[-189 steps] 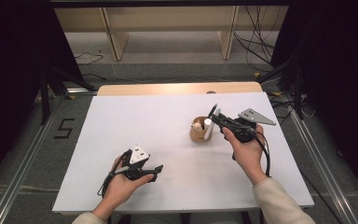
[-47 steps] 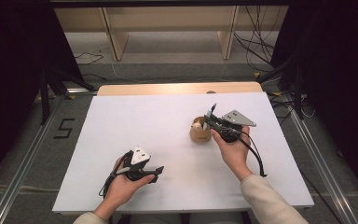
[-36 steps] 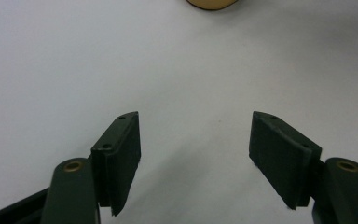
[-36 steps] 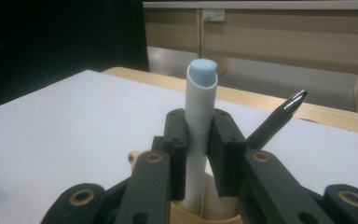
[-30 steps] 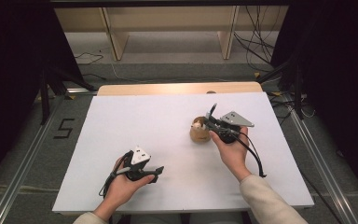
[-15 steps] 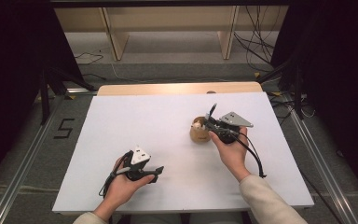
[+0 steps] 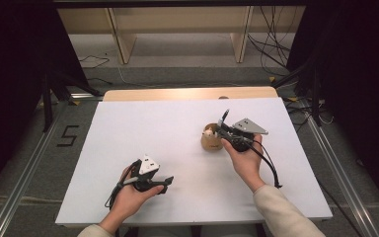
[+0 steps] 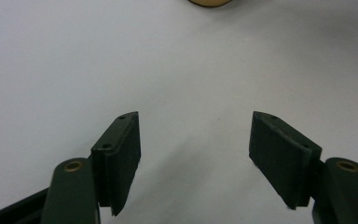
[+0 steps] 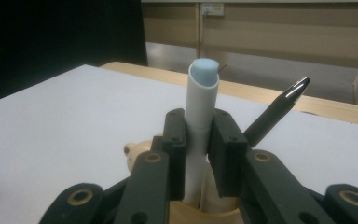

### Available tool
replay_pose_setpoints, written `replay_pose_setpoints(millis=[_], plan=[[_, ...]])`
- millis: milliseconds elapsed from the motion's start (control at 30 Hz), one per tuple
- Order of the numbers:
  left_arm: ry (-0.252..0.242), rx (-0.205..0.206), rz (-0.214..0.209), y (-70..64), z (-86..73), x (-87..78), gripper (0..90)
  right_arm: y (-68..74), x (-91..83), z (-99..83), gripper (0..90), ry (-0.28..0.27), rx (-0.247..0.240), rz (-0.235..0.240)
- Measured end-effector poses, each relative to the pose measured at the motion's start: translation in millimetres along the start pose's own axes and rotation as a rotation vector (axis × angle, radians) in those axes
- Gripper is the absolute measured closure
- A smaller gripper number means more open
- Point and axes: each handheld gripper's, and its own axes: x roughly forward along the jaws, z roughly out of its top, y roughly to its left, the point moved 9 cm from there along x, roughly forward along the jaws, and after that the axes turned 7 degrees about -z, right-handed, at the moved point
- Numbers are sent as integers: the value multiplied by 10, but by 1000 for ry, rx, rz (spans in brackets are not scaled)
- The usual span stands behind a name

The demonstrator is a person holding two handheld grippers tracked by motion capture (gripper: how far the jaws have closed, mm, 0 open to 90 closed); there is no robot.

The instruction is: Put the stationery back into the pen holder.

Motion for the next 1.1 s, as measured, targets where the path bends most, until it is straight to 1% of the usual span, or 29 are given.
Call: replay_pose_setpoints(millis=[67,167,400,667,833,900,967,1100], plan=[[-1,-3,1,-1,1,0,337,-13,1,0,763,0,-6,-6],[1,-3,1,2,-3,0,337,-40,1,-5,729,3,-15,-28],[0,-1,-1,-1,-3,4,337,-85,-6,-5,664,9,-26,-55],[1,-5,-1,-4,-7,9,337,-121,-15,-20,561,22,-41,-85],[2,-6,-2,0,-13,11,337,-138,-35,-23,469,23,-31,-91],[4,-4,-2,1,-13,9,337,-142,-38,-32,436,33,-16,-88],[1,-6,-1,-1,-11,10,337,-145,-42,-44,400,46,-12,-84],[1,-6,0,0,-13,11,337,-136,-51,-60,363,56,-8,-80]])
